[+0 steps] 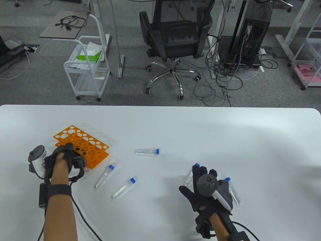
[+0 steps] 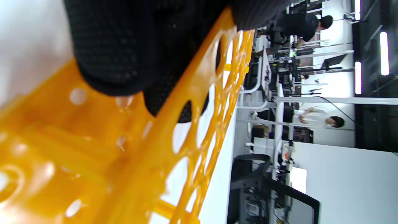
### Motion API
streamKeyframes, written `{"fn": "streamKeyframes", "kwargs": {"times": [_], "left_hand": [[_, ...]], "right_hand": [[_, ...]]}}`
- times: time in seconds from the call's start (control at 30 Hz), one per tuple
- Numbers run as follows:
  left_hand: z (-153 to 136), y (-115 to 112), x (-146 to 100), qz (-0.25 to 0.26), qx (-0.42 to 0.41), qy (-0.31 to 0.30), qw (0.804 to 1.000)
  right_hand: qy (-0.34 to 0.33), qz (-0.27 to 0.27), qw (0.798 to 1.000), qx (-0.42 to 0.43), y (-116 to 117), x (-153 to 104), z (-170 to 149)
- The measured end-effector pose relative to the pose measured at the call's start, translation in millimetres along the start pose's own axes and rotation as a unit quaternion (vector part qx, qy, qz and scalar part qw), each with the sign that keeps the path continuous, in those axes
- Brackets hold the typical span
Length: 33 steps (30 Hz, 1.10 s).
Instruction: Insert test tubes into test tube rack (6 test tubes)
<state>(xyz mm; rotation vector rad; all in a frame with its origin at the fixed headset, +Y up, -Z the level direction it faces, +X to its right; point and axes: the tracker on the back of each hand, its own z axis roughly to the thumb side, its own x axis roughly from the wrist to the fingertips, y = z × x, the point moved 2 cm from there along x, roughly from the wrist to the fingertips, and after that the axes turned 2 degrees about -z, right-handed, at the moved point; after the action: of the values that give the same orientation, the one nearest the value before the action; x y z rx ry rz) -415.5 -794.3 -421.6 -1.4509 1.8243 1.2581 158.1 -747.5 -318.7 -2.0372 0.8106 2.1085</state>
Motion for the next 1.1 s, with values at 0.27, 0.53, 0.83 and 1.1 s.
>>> {"fn": "streamKeyframes", "kwargs": {"times": [0.27, 0.53, 0.83, 1.1], "left_hand": [[30, -25, -33, -0.091, -0.057, -0.079, 0.991], [48, -61, -94, -0.177, -0.060, -0.119, 0.975], [33, -109, -152, -0.253, -0.031, -0.123, 0.959], [4, -150, -195, -0.309, -0.020, -0.115, 0.944]], "right_hand": [[-0.004, -0.002, 1.000, 0.004, -4, 0, 0], [-0.022, -0.014, 1.000, 0.009, -12, -6, 5], [-0.027, -0.026, 0.999, 0.008, -20, -10, 6], [-0.031, -0.031, 0.999, 0.012, -30, -11, 3]]}}
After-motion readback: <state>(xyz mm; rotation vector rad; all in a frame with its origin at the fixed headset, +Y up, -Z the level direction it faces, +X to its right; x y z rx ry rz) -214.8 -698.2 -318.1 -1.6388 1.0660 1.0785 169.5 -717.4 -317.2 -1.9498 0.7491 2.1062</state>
